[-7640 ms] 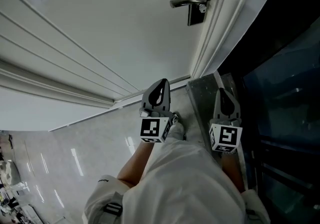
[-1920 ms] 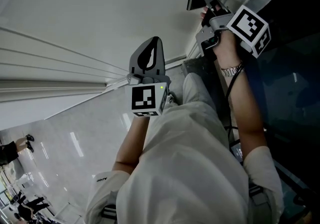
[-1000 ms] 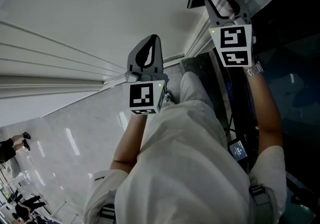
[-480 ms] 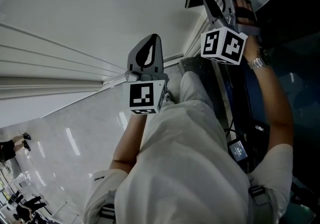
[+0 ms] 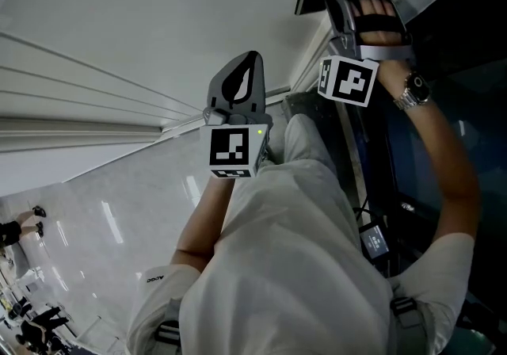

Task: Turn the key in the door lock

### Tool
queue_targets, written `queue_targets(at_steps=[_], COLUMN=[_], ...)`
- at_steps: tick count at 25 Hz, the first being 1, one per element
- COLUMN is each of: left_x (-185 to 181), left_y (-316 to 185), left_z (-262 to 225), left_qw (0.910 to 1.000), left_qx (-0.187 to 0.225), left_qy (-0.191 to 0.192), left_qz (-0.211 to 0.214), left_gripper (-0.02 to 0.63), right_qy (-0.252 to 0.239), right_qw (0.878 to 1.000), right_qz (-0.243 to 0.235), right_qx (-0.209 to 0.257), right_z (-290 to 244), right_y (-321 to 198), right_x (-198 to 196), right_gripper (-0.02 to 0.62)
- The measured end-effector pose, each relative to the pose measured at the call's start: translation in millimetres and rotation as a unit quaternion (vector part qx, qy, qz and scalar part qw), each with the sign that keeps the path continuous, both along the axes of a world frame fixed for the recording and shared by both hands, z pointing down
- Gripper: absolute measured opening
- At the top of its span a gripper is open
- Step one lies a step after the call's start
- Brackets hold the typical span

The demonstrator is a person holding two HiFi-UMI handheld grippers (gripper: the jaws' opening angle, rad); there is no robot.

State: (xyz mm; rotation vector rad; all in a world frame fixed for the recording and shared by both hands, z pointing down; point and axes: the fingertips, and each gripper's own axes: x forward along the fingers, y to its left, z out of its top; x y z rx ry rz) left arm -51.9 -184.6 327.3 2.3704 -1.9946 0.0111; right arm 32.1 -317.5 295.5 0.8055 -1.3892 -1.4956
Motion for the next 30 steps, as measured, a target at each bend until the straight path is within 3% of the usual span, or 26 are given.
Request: queue_targets(at_steps=[3,8,17,25,30], left_x=[3,6,2,2,3], left_y=[-2,-4,-3,-1,0], left_z=[1,0,1,-1,0], left_qw=[1.0,1.0,1.0,1.0,1.0], left_qx=[0.0,0.002,0.0,0.003,0.002], left_qy=[0.0,0.0,0.003,0.003,0.002], left_qz=[0.004,0.008,0.003,0.004,0.006], left_gripper=[0.008,0.008,0.008,0.008,0.008], right_qy=[0.013,-0.014,-0.097,-0.192,-0.208], right_qw=[1.0,1.0,0.995,0.978,0.974], right_qz=[0.003,0.019,0.026,0.038,0.041], right_qx=[0.018,0.016,-0.012,-0.069,-0.076], right_z=[2,2,-2,-8,-8], right_y=[-1,-1,-2,-2,-2], right_x=[-2,-3,-3,-3,-4], right_gripper=[0.066,0.059,0.052,0.038,0.038])
